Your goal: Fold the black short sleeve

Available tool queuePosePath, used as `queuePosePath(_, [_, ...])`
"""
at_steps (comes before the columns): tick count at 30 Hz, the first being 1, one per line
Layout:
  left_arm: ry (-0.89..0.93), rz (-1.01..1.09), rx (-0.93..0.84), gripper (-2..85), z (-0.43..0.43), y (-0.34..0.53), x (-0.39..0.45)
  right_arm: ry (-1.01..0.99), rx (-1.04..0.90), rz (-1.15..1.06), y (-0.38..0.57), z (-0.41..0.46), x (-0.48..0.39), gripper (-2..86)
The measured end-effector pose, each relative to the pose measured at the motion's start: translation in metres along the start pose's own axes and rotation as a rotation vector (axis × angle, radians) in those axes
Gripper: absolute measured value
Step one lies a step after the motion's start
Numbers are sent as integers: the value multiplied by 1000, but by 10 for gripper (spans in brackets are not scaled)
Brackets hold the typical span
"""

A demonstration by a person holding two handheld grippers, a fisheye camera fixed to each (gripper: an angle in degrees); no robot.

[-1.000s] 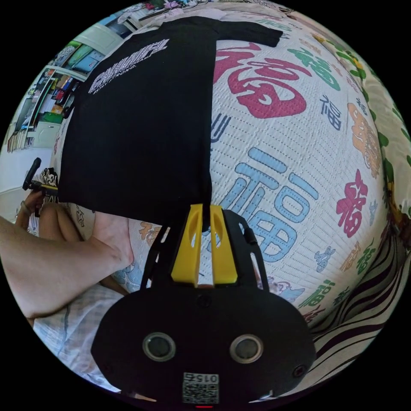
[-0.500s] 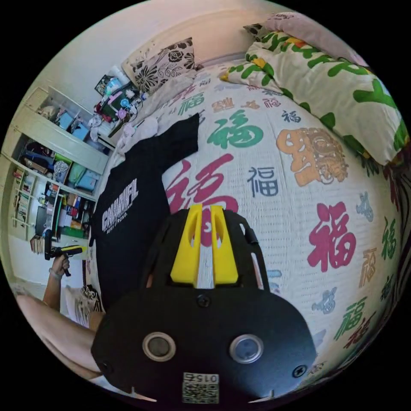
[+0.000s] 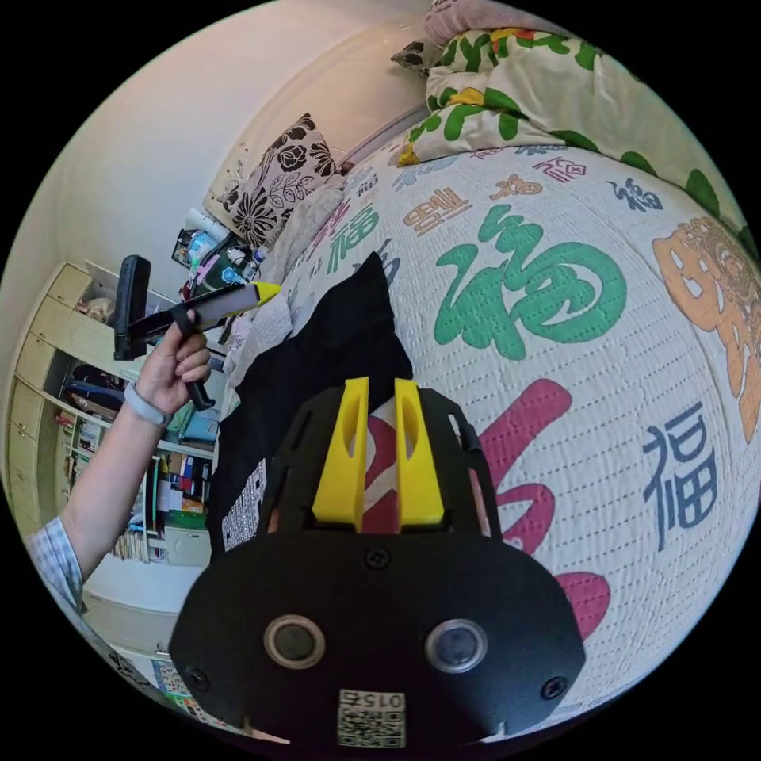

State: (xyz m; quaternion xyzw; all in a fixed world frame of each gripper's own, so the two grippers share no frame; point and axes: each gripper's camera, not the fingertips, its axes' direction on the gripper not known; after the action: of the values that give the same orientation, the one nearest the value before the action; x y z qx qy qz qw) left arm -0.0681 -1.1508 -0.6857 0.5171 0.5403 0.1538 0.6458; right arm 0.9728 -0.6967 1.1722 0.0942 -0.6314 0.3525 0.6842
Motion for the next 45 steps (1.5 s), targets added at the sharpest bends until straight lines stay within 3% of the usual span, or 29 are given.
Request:
queuePosePath(6, [0,-53,-37,83,67,-68,-9,-34,-41,-27,-9,-5,3,37])
queuePosePath(13, [-25,-138,-67,51,106,-86,-39,-74,-32,18,-14,-5,-4,0])
queuePosePath(19, [138,-184,85,11,81,-69,-81,-88,-38,-102,-10,-16,-34,-7])
queuePosePath(23, [241,-187,293,6,9,-19,-124,-145,-25,-279,6,-31,-78,-7])
queuePosePath(29, [251,-306,491,3,-72,117,-187,-130,-125,-676,47,-25,-167,-3])
queuePosePath(35, [291,-525,481,-1,-62,223,-225,42,-63,-805,63,-4,-218,69])
queuePosePath(40, [304,-589,475,-3,-58,253,-234,-33,-284,-1046,91,29,-275,84])
queuePosePath(45, [323,-639,478,-3,-71,274,-240,232,-480,-1226,142,88,-317,47])
